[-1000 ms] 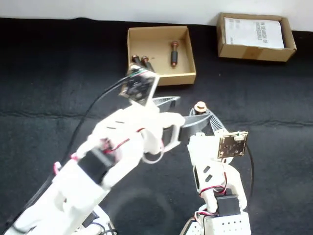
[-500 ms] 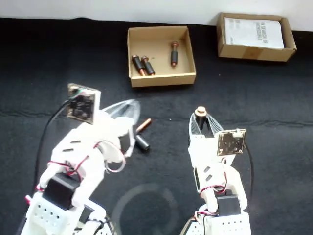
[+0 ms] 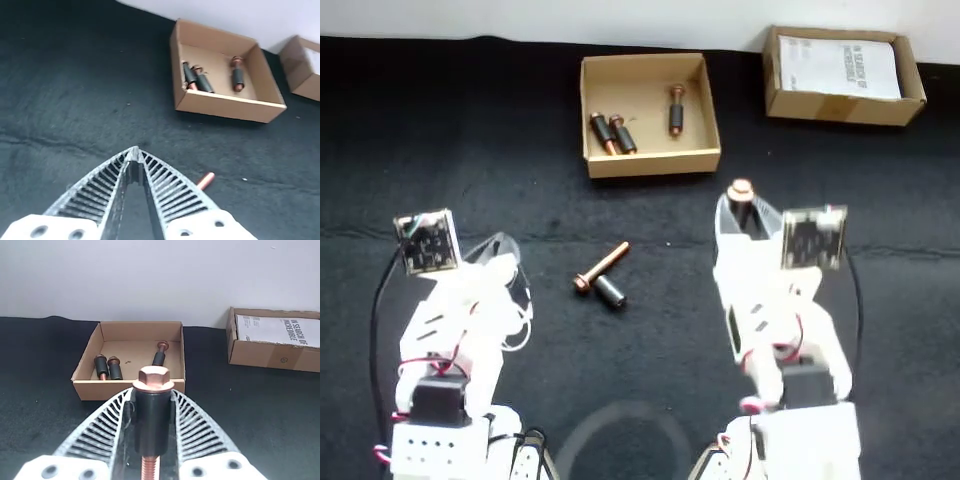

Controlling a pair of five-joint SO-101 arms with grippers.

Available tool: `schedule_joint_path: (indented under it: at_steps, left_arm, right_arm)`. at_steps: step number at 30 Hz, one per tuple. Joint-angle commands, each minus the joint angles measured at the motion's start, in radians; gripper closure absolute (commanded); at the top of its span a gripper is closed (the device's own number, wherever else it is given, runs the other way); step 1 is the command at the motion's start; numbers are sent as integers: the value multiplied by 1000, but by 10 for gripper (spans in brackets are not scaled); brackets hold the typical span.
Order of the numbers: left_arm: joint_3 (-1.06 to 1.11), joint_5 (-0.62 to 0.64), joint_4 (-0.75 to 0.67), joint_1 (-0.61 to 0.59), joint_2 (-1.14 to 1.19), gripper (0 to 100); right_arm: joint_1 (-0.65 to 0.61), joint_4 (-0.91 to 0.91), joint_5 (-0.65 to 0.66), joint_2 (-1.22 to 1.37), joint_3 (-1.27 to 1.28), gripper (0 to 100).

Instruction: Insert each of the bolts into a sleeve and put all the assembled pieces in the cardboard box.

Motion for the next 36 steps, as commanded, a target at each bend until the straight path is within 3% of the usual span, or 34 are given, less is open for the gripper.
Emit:
schedule_joint_path:
  at_steps: [1,5,15,22,27,36]
  left_arm:
    - [91,-6,-2,-41,-113,990]
    - [199,-6,-2,-90,-234,990]
    - [305,-2,-2,-199,-216,990]
    - [308,-2,6,-202,-211,990]
    - [308,-3,101,-196,-211,988]
    - [308,-6,100,-196,-211,987]
  right_arm:
    - [12,1,2,260,-262,992]
    - [12,-2,2,521,-481,992]
    - [12,-2,2,1063,-980,992]
    - [1,-2,2,1454,-1296,992]
    - [-4,-2,2,1735,-1564,992]
    - [-7,-2,2,2186,-2035,992]
